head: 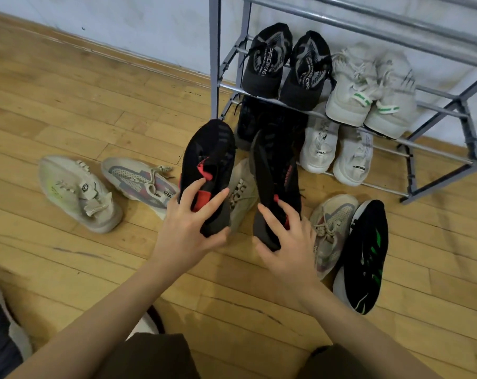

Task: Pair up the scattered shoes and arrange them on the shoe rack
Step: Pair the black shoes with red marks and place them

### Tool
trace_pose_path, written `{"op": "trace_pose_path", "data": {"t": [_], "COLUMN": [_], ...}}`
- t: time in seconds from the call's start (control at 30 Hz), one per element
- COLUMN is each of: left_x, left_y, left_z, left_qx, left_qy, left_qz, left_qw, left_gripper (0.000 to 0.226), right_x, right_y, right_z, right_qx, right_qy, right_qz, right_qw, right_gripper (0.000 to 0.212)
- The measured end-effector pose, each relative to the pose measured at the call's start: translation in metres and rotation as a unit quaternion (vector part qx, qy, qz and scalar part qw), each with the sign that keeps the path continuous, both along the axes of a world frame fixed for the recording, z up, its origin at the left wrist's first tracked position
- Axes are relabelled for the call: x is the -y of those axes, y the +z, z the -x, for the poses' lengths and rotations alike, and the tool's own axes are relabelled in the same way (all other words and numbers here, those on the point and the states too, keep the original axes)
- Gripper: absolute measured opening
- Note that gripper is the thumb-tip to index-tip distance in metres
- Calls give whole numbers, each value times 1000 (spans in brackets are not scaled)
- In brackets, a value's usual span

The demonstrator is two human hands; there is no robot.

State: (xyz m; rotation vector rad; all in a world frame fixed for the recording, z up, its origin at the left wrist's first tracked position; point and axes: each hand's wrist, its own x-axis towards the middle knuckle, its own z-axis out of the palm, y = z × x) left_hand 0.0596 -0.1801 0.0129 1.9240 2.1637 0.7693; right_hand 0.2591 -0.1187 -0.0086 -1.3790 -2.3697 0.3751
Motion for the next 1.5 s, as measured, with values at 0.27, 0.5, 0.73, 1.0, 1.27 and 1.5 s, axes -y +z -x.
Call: {"op": "trace_pose_path", "data": {"t": [0.27,0.5,0.73,1.0,1.27,1.5], "left_x": [13,7,-20,-59,-130,-208], "left_y": [44,94,142,187,208,212], "left_z": [25,31,18,-6,-9,13], "left_qx": [-8,-38,-55,-44,-72,-99], "left_qy": [42,45,0,-32,-51,-87], "left_qz": [-56,-125,-163,-158,-123,-93], "left_qw": [997,990,985,986,988,987], "left_gripper": [63,61,60,61,63,63], "right_x": [-14,-21,-30,-47,-113,-183], "right_y": [56,110,159,202,219,217], "right_z": [38,52,36,5,1,10], "right_qx": [-56,-117,-146,-130,-113,-79], "right_qy": [70,72,33,-24,-75,-91], "right_qz": [-63,-110,-142,-162,-135,-131], "right_qw": [994,984,978,978,981,984], "right_gripper": [57,56,57,57,60,56]}}
